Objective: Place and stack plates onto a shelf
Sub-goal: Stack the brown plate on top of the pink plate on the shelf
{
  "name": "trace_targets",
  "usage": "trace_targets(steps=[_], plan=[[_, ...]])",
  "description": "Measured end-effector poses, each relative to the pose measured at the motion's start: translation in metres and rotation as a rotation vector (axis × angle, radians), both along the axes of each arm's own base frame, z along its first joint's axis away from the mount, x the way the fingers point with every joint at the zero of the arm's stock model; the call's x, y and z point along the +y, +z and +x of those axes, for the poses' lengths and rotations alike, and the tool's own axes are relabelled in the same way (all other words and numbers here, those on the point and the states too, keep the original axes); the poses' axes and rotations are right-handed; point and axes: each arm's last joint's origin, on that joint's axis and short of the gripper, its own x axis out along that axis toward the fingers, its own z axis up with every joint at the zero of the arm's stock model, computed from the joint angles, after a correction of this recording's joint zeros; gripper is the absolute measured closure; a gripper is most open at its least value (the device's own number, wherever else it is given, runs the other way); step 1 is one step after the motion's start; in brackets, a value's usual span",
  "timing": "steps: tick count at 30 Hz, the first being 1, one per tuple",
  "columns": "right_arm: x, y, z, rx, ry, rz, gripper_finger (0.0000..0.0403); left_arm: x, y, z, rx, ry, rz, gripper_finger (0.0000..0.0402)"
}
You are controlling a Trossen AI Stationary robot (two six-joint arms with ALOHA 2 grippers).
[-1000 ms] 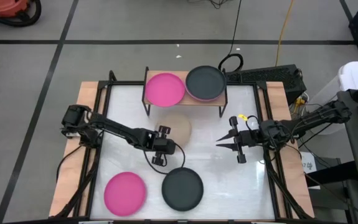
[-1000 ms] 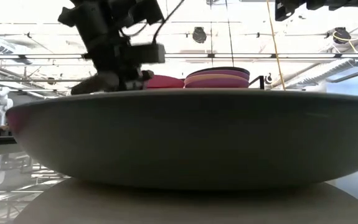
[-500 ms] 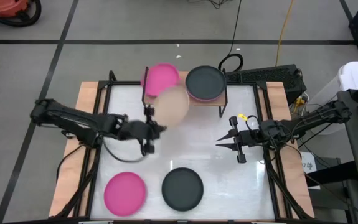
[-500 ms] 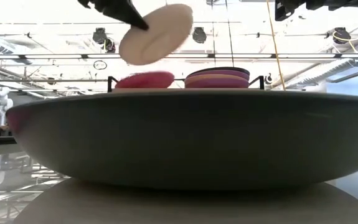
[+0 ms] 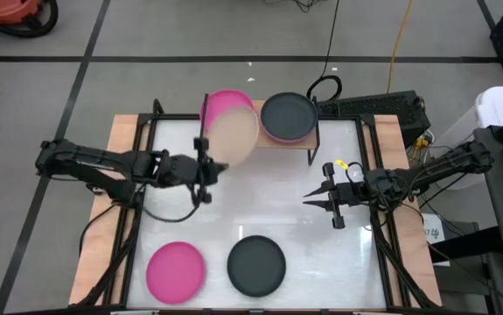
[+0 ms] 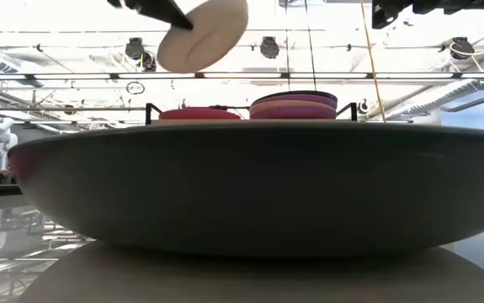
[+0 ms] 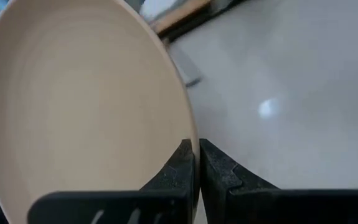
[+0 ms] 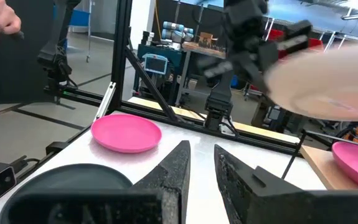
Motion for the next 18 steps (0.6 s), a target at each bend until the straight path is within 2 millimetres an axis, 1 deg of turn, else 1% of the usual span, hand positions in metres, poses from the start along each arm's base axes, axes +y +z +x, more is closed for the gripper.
trace_targets(steps=[2, 5, 10, 14, 16, 18], plan=[[0.000, 0.000, 0.000, -0.001, -0.002, 0.004, 0.0344, 0.013, -0.001, 0.001, 0.020, 0.062, 0.053, 0.0392], [0.000, 0.001, 0.000, -0.006, -0.002, 0.005, 0.0344, 0.039, 0.001, 0.001, 0.028, 0.130, 0.105, 0.0392], [0.000, 0.001, 0.000, -0.011, -0.001, 0.000, 0.0344, 0.092, -0.005, 0.000, 0.079, 0.228, 0.109, 0.0392], [0.000, 0.001, 0.000, -0.012, -0.001, -0.008, 0.0344, 0.127, -0.020, 0.002, 0.139, 0.260, 0.065, 0.0392], [0.000, 0.001, 0.000, -0.012, -0.002, -0.008, 0.0344, 0.139, -0.030, 0.004, 0.180, 0.270, 0.035, 0.0392], [0.000, 0.001, 0.000, -0.009, -0.002, -0.009, 0.0344, 0.145, -0.037, 0.008, 0.200, 0.264, 0.015, 0.0392]])
